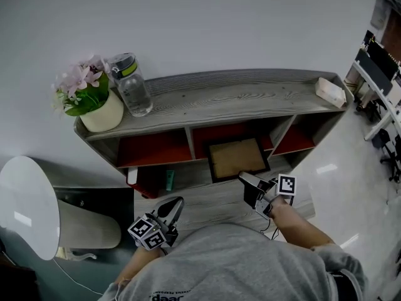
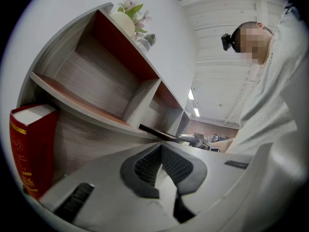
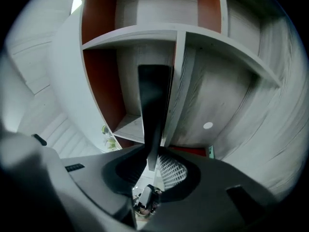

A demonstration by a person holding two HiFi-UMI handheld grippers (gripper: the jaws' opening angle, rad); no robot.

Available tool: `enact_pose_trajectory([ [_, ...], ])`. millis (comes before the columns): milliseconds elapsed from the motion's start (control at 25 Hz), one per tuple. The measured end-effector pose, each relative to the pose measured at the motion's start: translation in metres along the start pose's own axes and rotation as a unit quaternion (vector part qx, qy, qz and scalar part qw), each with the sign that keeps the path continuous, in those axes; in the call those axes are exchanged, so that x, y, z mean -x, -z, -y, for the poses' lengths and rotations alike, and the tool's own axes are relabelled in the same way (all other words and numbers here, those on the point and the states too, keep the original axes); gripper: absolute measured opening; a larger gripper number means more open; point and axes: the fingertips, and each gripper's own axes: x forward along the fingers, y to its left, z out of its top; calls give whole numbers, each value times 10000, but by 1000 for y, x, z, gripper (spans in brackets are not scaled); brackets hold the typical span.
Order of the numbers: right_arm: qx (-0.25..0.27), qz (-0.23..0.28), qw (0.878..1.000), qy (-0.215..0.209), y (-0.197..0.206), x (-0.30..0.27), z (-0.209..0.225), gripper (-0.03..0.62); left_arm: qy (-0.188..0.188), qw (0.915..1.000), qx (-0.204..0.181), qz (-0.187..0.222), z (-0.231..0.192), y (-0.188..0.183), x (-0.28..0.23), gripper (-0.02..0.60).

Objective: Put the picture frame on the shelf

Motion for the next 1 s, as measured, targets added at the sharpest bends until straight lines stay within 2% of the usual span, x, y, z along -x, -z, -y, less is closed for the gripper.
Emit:
enact_pose_trajectory([
  [80, -41, -8, 10000, 45, -1, -4, 2, 95, 4, 10000, 13, -3, -2, 0, 0, 11],
  [200, 250, -174, 9993, 213, 1, -9, 3, 105, 25, 10000, 35, 4, -3, 1, 0, 11],
  [320, 887, -545, 9941, 314, 8, -14, -2, 189, 31, 10000, 52, -25, -3, 3, 0, 11],
  [360, 1124, -682, 9906, 386, 11, -15, -3, 210, 35, 10000, 61, -28, -3, 3, 0, 9],
  [480, 1967, -1097, 9731, 488, 19, -21, -10, 215, 39, 9999, 103, -9, -3, 4, 0, 11],
  [560, 2280, -1285, 9628, 669, 23, -21, -6, 215, 44, 9999, 103, 0, -4, 6, 1, 11],
  [640, 2487, -1421, 9540, 883, 24, -20, -1, 195, 56, 10000, 79, 1, -6, 7, 2, 11],
  [680, 2514, -1467, 9521, 938, 24, -20, 1, 146, 49, 9999, 90, 3, -6, 7, 2, 11],
  [880, 2428, -1664, 9509, 957, 26, -20, 2, 121, 25, 9999, 145, 24, -4, 5, 0, 11],
  [1000, 2493, -1703, 9477, 1031, 25, -23, 3, 84, 31, 9999, 135, 14, -5, 7, -1, 11],
])
